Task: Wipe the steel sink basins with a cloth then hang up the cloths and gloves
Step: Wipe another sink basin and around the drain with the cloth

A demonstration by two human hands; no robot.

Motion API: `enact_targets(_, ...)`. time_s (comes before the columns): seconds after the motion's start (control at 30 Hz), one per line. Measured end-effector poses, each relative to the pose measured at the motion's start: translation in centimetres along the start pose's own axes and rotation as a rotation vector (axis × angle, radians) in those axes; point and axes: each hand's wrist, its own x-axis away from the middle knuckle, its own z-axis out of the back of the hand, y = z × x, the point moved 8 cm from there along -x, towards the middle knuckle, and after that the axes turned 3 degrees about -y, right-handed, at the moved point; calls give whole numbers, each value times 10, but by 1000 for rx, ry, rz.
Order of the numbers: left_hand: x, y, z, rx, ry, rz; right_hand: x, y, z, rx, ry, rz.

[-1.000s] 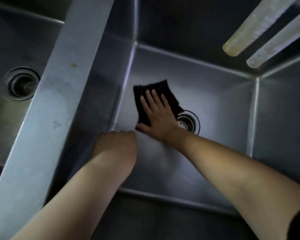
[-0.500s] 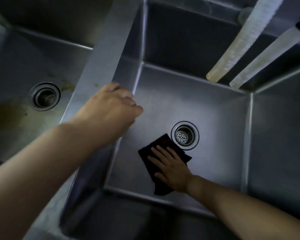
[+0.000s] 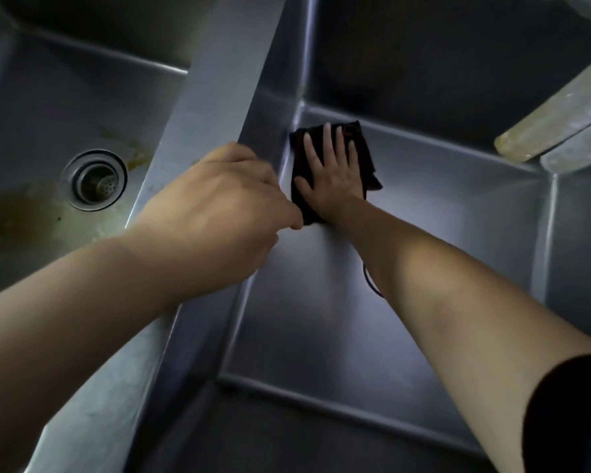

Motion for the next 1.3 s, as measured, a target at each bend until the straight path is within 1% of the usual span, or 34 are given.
enact_targets(0.07,1,-1,-1,-8,-3,12,0,-5,-1,5,-12,-6)
enact_targets(0.13,1,-1,0,-41,-15,21,14,-17,-4,6,-11,36)
enact_targets(0.23,0,0,0,-60,-25,23,47,-38,-14,-1,-33,93)
enact_targets(0.33,0,2,1,-73,-22,14,80,-56,-17,-64,-15,139)
enact_targets(0.57,2,3,-2,-90,-14,-6,156,-93,-32,-48,-36,296)
enact_targets(0.7,2,-2,-6,-85,-24,33,196,-117,-47,-25,-86,412)
enact_targets(0.87,3,-7,-9,-72,-42,90,236,-142,-60,42,-134,614)
enact_targets(0.97,4,-9,-11,-92,-53,110,253,-147,-60,21,-133,743)
enact_targets(1.1,4,-9,-14,-106,-97,135,278,-149,-53,-95,-165,988)
enact_targets(1.2,4,-8,-15,-122,-101,125,287,-132,-44,-210,-200,1027)
enact_targets(1.3,2,-8,-16,-127,-92,107,306,-93,-43,-208,-237,1011)
